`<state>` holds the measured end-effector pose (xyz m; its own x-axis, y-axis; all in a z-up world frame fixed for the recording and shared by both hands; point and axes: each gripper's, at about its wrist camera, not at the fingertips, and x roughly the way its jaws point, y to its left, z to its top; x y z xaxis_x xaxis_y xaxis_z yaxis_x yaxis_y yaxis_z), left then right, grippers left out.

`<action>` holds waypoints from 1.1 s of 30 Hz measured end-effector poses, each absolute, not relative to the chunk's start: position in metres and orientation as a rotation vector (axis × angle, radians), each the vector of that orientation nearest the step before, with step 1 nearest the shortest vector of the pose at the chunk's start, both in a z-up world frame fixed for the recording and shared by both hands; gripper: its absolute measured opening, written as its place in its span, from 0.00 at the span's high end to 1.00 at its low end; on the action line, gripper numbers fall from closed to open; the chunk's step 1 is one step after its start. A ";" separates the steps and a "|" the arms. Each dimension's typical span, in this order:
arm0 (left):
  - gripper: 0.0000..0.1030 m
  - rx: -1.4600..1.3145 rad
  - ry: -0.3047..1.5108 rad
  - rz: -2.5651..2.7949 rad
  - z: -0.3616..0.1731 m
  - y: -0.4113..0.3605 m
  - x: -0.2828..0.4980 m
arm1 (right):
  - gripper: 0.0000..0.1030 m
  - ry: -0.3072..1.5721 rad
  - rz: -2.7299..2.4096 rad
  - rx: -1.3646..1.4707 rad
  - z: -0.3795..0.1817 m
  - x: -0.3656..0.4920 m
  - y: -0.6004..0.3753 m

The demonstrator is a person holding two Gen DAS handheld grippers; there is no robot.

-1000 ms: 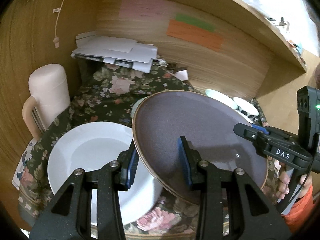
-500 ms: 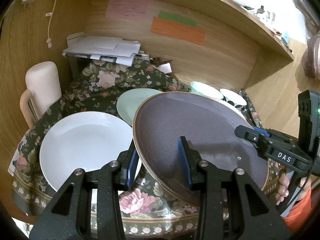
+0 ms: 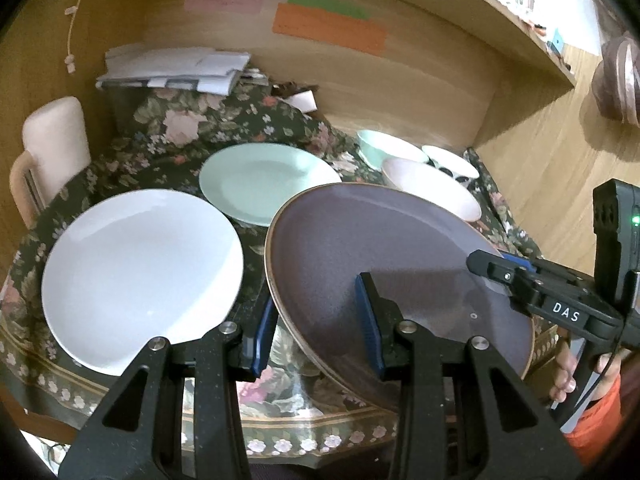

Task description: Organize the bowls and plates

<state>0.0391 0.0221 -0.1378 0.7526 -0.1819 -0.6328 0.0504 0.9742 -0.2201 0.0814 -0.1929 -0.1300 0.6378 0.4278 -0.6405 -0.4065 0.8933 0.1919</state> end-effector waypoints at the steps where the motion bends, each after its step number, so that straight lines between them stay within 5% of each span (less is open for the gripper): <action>1: 0.64 -0.194 0.716 -0.130 -0.141 0.021 0.041 | 0.72 0.743 0.473 0.033 -0.132 0.081 -0.194; 33: 0.61 -0.154 0.833 -0.114 -0.189 -0.002 0.091 | 0.71 0.827 0.430 0.009 -0.170 0.111 -0.202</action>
<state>0.0909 -0.0024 -0.1891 0.6673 -0.1607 -0.7272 0.0400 0.9828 -0.1804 0.1108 -0.2018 -0.1704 0.5958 0.3739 -0.7108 -0.3673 0.9139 0.1729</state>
